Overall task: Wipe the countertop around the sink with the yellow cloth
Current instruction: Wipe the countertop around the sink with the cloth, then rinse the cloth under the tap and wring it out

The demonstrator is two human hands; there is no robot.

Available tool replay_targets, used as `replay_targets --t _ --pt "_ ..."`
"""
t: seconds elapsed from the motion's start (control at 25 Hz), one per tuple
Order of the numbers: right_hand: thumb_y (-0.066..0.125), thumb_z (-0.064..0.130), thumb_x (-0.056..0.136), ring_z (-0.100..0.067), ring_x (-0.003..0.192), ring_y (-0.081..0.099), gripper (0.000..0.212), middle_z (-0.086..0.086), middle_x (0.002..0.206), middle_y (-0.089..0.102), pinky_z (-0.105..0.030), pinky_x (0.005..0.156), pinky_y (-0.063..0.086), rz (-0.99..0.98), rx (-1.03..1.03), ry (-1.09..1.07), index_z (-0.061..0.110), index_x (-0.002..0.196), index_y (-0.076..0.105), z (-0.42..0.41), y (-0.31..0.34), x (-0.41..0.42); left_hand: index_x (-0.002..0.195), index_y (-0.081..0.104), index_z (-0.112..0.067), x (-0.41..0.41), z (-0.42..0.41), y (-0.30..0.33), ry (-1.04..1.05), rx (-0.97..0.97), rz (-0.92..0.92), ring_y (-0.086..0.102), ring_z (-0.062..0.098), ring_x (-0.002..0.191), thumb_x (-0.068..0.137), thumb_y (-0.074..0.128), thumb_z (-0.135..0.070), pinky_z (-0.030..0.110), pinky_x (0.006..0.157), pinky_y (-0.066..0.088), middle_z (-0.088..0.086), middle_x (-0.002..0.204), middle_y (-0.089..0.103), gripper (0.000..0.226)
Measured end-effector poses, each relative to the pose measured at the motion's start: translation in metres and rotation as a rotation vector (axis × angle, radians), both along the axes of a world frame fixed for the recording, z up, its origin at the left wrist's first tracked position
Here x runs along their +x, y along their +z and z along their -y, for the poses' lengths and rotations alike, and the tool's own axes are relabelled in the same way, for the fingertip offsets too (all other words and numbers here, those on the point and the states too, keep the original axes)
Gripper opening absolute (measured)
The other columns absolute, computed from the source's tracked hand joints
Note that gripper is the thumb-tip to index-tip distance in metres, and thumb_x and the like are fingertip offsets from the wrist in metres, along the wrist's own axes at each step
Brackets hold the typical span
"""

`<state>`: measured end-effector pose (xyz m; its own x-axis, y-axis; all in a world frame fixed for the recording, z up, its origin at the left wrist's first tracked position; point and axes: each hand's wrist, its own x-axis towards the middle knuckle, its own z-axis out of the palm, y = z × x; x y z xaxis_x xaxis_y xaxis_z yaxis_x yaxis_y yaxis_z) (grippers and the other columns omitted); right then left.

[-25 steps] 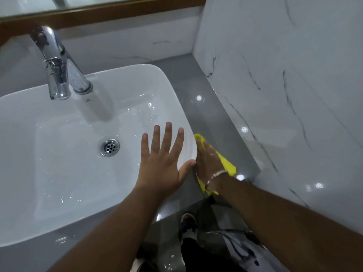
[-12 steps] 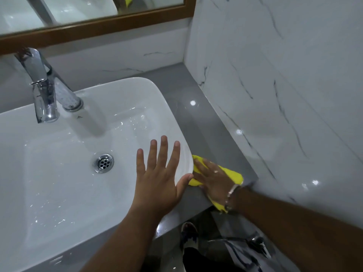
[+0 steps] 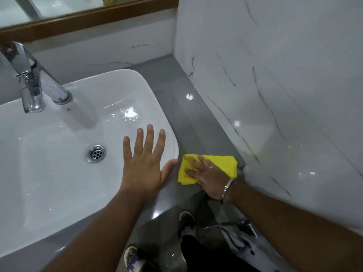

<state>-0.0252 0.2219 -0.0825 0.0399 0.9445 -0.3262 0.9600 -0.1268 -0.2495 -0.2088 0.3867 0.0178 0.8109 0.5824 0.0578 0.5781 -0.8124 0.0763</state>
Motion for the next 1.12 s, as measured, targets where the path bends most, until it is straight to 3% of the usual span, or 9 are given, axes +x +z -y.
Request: replay_targets --t 0.08,0.16,0.24,0.4,0.64,0.76,0.88,1.0,1.12 --pt "0.059 0.043 0.077 -0.047 0.130 0.039 0.067 -0.023 0.147 0.037 -0.058 0.102 0.038 0.017 0.012 -0.248 0.016 0.136 0.044 0.010 0.007 0.012 0.151 0.029 -0.013 0.009 0.012 0.006 -0.193 0.018 0.095 0.025 0.038 0.145 0.094 0.026 -0.061 0.057 0.117 0.007 0.014 0.158 0.029 0.074" --pt "0.041 0.068 0.073 -0.042 0.134 0.037 0.089 -0.023 0.147 0.036 -0.053 0.107 0.035 0.033 -0.051 -0.375 0.009 0.140 0.037 0.023 0.014 0.027 0.145 0.036 -0.010 0.036 0.043 0.000 -0.486 -0.027 0.173 0.038 0.035 0.139 0.091 0.044 -0.052 0.053 0.114 0.026 0.012 0.152 0.041 0.068" --pt "0.032 0.078 0.065 -0.035 0.139 0.031 0.106 -0.018 0.151 0.033 -0.047 0.112 0.030 0.046 -0.120 -0.402 0.009 0.145 0.028 0.029 0.016 0.033 0.149 0.029 -0.008 0.069 0.076 -0.017 -0.518 -0.196 0.013 0.031 0.035 0.143 0.091 0.055 -0.037 0.049 0.114 0.031 0.015 0.156 0.033 0.070" --pt "0.060 0.063 0.070 -0.030 0.123 0.048 0.090 -0.010 0.138 0.047 -0.040 0.099 0.042 0.134 -0.083 -0.432 0.013 0.139 0.033 0.021 0.023 0.028 0.152 0.001 -0.002 0.099 0.076 -0.062 -0.216 -0.371 -0.421 0.006 0.035 0.149 0.094 0.055 -0.027 0.048 0.119 0.013 0.019 0.162 0.004 0.083" --pt "0.060 0.055 0.079 -0.030 0.109 0.056 0.054 -0.007 0.120 0.057 -0.039 0.089 0.042 0.231 -0.167 -0.405 0.021 0.119 0.050 0.008 0.027 0.024 0.142 0.033 -0.010 0.097 0.066 -0.073 -0.229 -0.254 -0.359 0.040 0.034 0.128 0.086 0.063 -0.032 0.046 0.110 0.027 0.013 0.139 0.043 0.068" --pt "0.056 0.046 0.085 -0.029 0.110 0.057 0.039 -0.006 0.119 0.061 -0.036 0.088 0.043 0.223 -0.205 -0.405 0.020 0.114 0.055 0.006 0.030 0.019 0.124 0.049 -0.013 0.102 0.067 -0.064 -0.285 -0.200 -0.436 0.047 0.034 0.117 0.088 0.057 -0.026 0.048 0.105 0.032 0.012 0.127 0.050 0.038" --pt "0.057 0.040 0.085 -0.029 0.105 0.061 0.030 -0.006 0.113 0.064 -0.035 0.083 0.047 0.199 -0.224 -0.421 0.021 0.108 0.059 0.004 0.049 0.022 0.122 0.053 -0.008 0.108 0.073 -0.040 -0.349 -0.124 -0.471 0.051 0.036 0.116 0.095 0.042 -0.021 0.050 0.105 0.033 0.016 0.125 0.053 0.031" --pt "0.059 0.037 0.081 -0.034 0.096 0.063 0.025 -0.010 0.104 0.067 -0.036 0.075 0.049 0.087 -0.133 -0.498 0.019 0.098 0.062 -0.002 0.098 0.039 0.098 0.060 -0.011 0.112 0.067 -0.001 -0.378 -0.029 -0.278 0.066 0.033 0.084 0.089 0.032 -0.022 0.038 0.077 0.048 0.013 0.094 0.066 0.031" --pt "0.067 0.037 0.073 -0.033 0.089 0.061 0.026 -0.009 0.093 0.065 -0.034 0.069 0.044 0.026 -0.030 -0.480 0.018 0.090 0.058 -0.019 0.158 0.054 0.086 0.056 -0.014 0.109 0.043 0.045 -0.387 0.028 -0.134 0.066 0.030 0.062 0.085 0.055 -0.022 0.031 0.054 0.038 0.008 0.074 0.068 0.007"
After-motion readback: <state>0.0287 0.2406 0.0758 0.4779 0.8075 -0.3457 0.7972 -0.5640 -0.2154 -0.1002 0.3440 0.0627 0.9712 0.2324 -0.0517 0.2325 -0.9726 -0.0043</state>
